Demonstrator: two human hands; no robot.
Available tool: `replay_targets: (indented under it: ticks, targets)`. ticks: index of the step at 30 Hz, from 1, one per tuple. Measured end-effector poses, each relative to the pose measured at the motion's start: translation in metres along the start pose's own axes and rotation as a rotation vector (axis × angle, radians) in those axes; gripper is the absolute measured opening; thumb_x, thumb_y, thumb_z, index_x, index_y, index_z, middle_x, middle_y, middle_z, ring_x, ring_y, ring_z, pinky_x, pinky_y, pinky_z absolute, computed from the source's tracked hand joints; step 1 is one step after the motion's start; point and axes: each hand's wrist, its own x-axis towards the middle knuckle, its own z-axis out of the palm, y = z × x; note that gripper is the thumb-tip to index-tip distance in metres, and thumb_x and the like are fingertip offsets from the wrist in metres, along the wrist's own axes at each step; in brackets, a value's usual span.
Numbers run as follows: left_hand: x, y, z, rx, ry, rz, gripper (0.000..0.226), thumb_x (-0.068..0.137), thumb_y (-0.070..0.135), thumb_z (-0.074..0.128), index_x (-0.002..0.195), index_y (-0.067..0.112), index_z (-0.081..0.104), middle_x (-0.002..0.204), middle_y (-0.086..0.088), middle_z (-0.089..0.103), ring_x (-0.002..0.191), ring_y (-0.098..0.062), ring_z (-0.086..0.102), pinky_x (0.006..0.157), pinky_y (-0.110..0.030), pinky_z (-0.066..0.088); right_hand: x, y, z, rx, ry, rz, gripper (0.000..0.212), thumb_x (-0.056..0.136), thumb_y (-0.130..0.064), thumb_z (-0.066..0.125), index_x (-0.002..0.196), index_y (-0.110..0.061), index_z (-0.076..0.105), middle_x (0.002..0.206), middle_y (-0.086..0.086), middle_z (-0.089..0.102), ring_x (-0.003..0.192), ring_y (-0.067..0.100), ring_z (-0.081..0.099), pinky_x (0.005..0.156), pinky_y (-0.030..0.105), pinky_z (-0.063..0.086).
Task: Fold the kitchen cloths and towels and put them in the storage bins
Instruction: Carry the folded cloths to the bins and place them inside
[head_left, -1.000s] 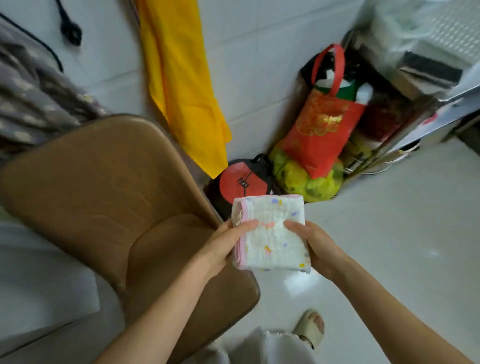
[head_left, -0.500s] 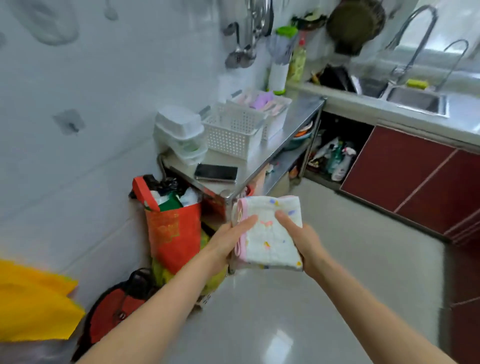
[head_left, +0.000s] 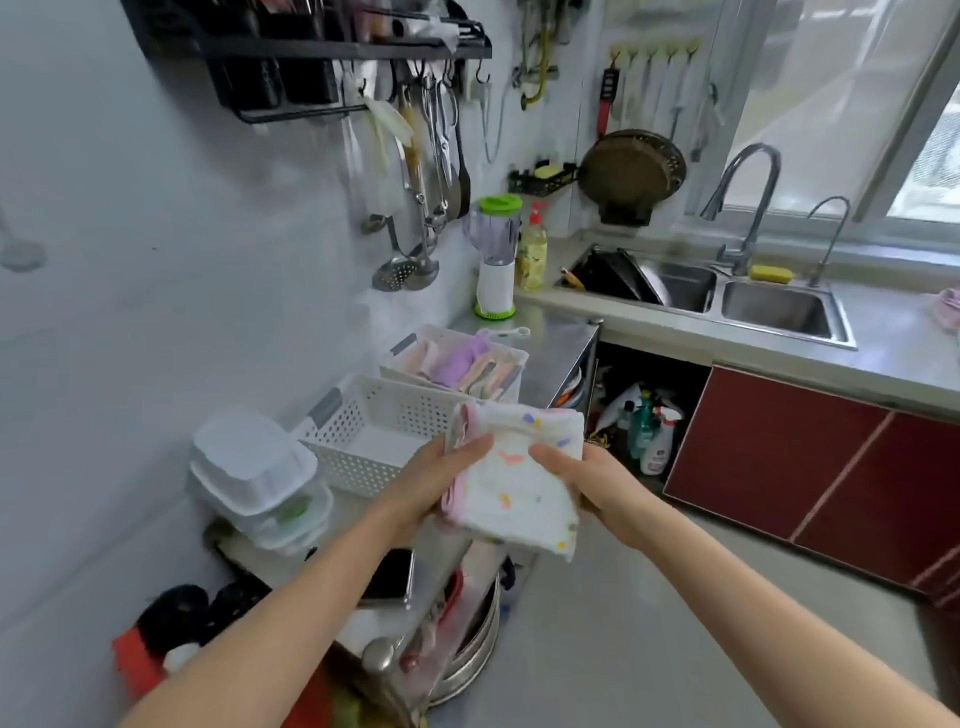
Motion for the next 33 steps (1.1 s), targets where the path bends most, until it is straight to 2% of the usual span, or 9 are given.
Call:
replay_targets:
  ticks: [3, 5, 7, 10, 17, 20, 24, 28, 33]
  targets:
    - [0.041, 0.017, -0.009, 0.135, 0.027, 0.03, 0.027, 0.089, 0.032, 0.064, 0.112, 0.02, 0.066, 0.108, 0.0, 0.072, 0.102, -0.017, 0.068, 0.094, -0.037, 0.051, 0.052, -0.016, -0.023, -0.076, -0.119, -0.062, 0.035, 0.086, -0.021, 0.068, 0.119, -0.014, 0.059, 0.108, 0.001, 0.072, 0.095, 0.016, 0.069, 0.079, 0.027, 0.055]
    - [0.068, 0.025, -0.016, 0.267, 0.074, 0.067, 0.025, 0.089, 0.033, 0.065, 0.113, 0.026, 0.064, 0.107, 0.006, 0.072, 0.1, -0.009, 0.068, 0.09, -0.028, 0.052, 0.093, -0.031, -0.036, -0.261, -0.128, -0.138, 0.058, 0.079, -0.023, 0.076, 0.128, -0.017, 0.047, 0.124, -0.001, 0.06, 0.105, 0.013, 0.063, 0.078, 0.022, 0.051]
    - [0.093, 0.035, -0.022, 0.407, 0.11, 0.105, 0.022, 0.088, 0.032, 0.066, 0.11, 0.03, 0.064, 0.103, 0.01, 0.071, 0.095, -0.001, 0.066, 0.08, -0.015, 0.05, 0.134, -0.052, -0.046, -0.537, -0.149, -0.238, 0.086, 0.072, -0.031, 0.081, 0.141, -0.023, 0.03, 0.136, -0.012, 0.041, 0.121, 0.007, 0.045, 0.089, 0.017, 0.042]
    - [0.121, 0.048, -0.029, 0.529, 0.181, 0.105, 0.024, 0.087, 0.03, 0.068, 0.11, 0.031, 0.062, 0.103, 0.011, 0.07, 0.092, 0.004, 0.063, 0.075, -0.011, 0.047, 0.186, -0.085, -0.046, -0.786, -0.455, -0.337, 0.104, 0.064, -0.044, 0.084, 0.146, -0.033, 0.021, 0.142, -0.02, 0.033, 0.13, 0.0, 0.033, 0.105, 0.02, 0.03]
    - [0.129, 0.071, -0.048, 0.565, 0.483, 0.054, 0.032, 0.084, 0.037, 0.069, 0.107, 0.053, 0.052, 0.104, 0.033, 0.061, 0.097, 0.019, 0.054, 0.083, -0.007, 0.043, 0.278, -0.134, 0.003, -1.114, -0.899, -0.463, 0.079, 0.063, -0.049, 0.082, 0.131, -0.033, 0.044, 0.122, -0.017, 0.056, 0.109, 0.006, 0.054, 0.093, 0.023, 0.042]
    - [0.119, 0.054, -0.061, 0.478, 0.617, 0.024, 0.039, 0.082, 0.04, 0.071, 0.118, 0.04, 0.056, 0.112, 0.021, 0.064, 0.105, 0.006, 0.059, 0.091, -0.019, 0.047, 0.296, -0.136, 0.041, -1.144, -1.014, -0.574, 0.043, 0.068, -0.036, 0.083, 0.1, -0.029, 0.055, 0.095, -0.015, 0.061, 0.085, 0.004, 0.056, 0.076, 0.02, 0.042]
    - [0.105, 0.019, -0.079, 0.315, 0.749, -0.088, 0.054, 0.075, 0.054, 0.073, 0.122, 0.037, 0.052, 0.119, 0.017, 0.06, 0.111, -0.002, 0.057, 0.095, -0.028, 0.047, 0.322, -0.124, 0.083, -1.197, -1.033, -0.724, 0.059, 0.067, -0.033, 0.083, 0.114, -0.015, 0.053, 0.11, 0.0, 0.06, 0.097, 0.015, 0.056, 0.081, 0.026, 0.041]
    - [0.092, -0.035, -0.071, -0.148, 1.089, -0.263, 0.046, 0.076, 0.035, 0.077, 0.113, 0.027, 0.052, 0.121, 0.001, 0.055, 0.093, -0.014, 0.055, 0.073, -0.028, 0.049, 0.339, -0.102, 0.105, -1.247, -0.961, -0.797, 0.052, 0.07, -0.032, 0.079, 0.108, -0.016, 0.047, 0.105, 0.004, 0.063, 0.095, 0.022, 0.059, 0.08, 0.033, 0.047]
    - [0.112, -0.068, -0.035, -0.652, 0.988, -0.53, 0.067, 0.094, 0.037, 0.055, 0.15, 0.027, 0.02, 0.155, -0.006, 0.022, 0.114, -0.039, 0.055, 0.067, -0.044, 0.06, 0.354, -0.073, 0.116, -1.396, -0.953, -0.902, 0.049, 0.072, -0.031, 0.07, 0.109, -0.022, 0.04, 0.099, 0.007, 0.065, 0.09, 0.029, 0.064, 0.076, 0.039, 0.053]
